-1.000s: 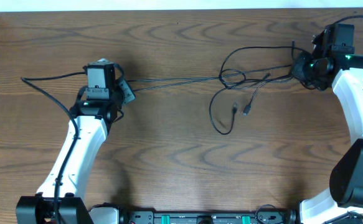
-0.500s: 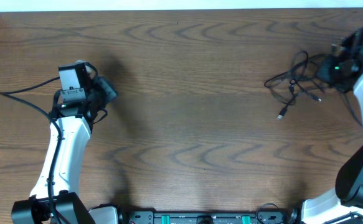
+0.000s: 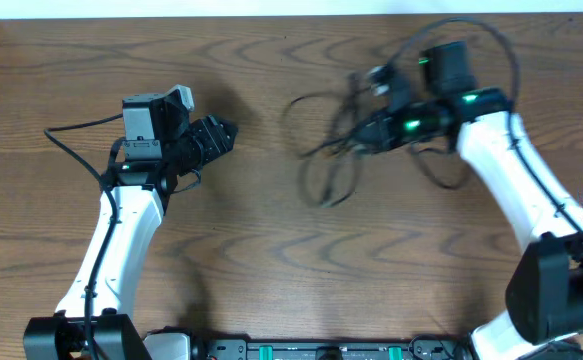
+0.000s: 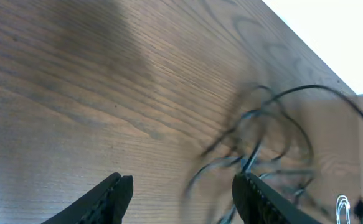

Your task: Untangle cables

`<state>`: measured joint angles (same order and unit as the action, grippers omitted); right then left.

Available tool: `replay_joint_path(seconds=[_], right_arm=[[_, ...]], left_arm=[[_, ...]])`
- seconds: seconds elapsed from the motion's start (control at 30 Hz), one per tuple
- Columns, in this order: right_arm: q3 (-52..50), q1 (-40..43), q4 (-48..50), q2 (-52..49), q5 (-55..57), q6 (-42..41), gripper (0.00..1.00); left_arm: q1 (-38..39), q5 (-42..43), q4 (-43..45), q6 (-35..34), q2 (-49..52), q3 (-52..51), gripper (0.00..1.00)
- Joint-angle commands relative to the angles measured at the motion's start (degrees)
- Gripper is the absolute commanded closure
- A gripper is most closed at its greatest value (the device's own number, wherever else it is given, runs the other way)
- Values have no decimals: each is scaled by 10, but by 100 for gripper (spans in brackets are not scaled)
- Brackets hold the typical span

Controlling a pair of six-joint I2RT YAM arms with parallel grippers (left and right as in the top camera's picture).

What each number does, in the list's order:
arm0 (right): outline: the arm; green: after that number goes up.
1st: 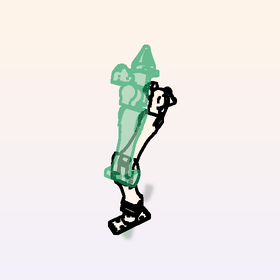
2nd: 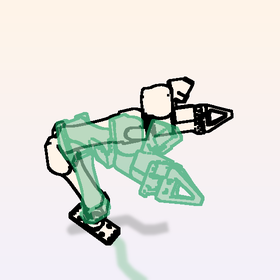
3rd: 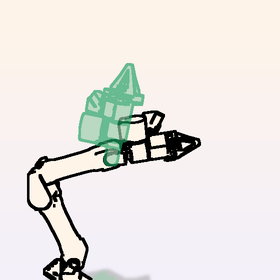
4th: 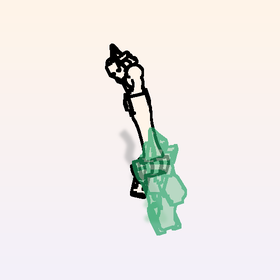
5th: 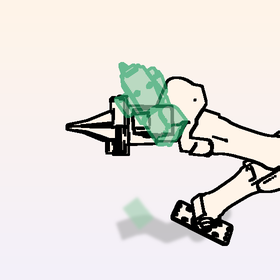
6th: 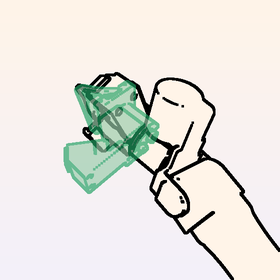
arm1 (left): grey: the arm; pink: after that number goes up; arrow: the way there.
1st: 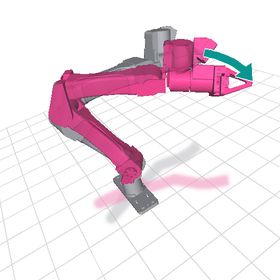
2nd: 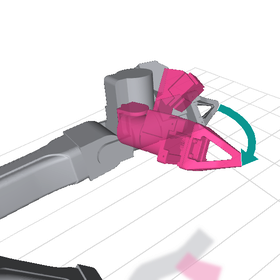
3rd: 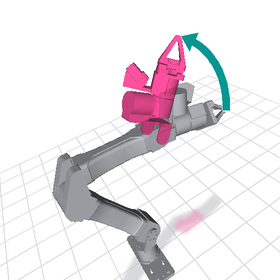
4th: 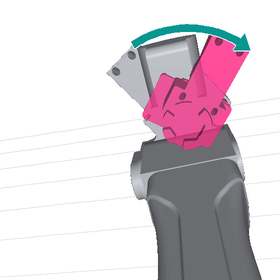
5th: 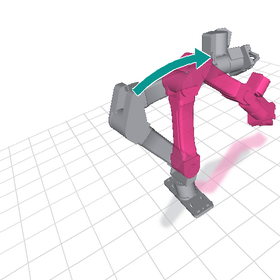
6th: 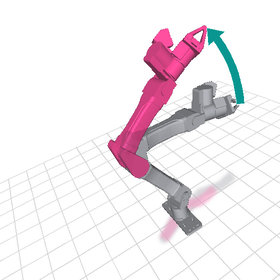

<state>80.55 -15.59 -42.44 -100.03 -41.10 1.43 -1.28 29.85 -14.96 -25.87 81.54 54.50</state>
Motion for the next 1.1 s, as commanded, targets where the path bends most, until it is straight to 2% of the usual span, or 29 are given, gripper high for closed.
replay_joint_path(seconds=[0.0, 0.1, 0.17, 0.2, 0.23, 0.33, 0.5, 0.7, 0.87, 0.93, 0.97, 1.0, 1.07], right_arm=[[31, -28, 2, 57, -13, 18, 99], [31, -33, 15, 78, 18, -36, 99], [31, -31, 20, 83, 21, -52, 99], [31, -31, 22, 83, 21, -43, 99], [31, -31, 24, 83, 18, -29, 99], [31, -33, 29, 83, 17, 11, 99], [31, -33, 36, 83, -12, 12, 99], [31, -31, 63, 83, -114, 12, 99], [31, -33, 63, 87, -140, 12, 99], [31, -32, 63, 98, -140, 12, 99], [31, -32, 63, 104, -140, 12, 99], [31, -32, 63, 110, -140, 12, 99], [31, -32, 63, 126, -139, 16, 99]], left_arm=[[1, 22, 1, 3, -4, 1, 37], [1, 72, 1, 3, -4, 1, 30], [5, 91, 0, 3, -3, 1, 21], [11, 94, -4, 3, -3, 1, 11], [17, 94, -9, 3, -3, 1, 7], [37, 94, -22, 14, -3, 0, 6], [85, 85, -23, 65, -3, 0, 6], [159, -24, -20, 68, 2, -1, 6], [197, -76, -10, 67, 20, -1, 6], [210, -106, -10, 47, 44, -1, 5], [212, -114, -9, 35, 55, -1, 11], [214, -118, -8, 22, 66, -1, 24], [216, -125, -3, 0, 91, -1, 60]])
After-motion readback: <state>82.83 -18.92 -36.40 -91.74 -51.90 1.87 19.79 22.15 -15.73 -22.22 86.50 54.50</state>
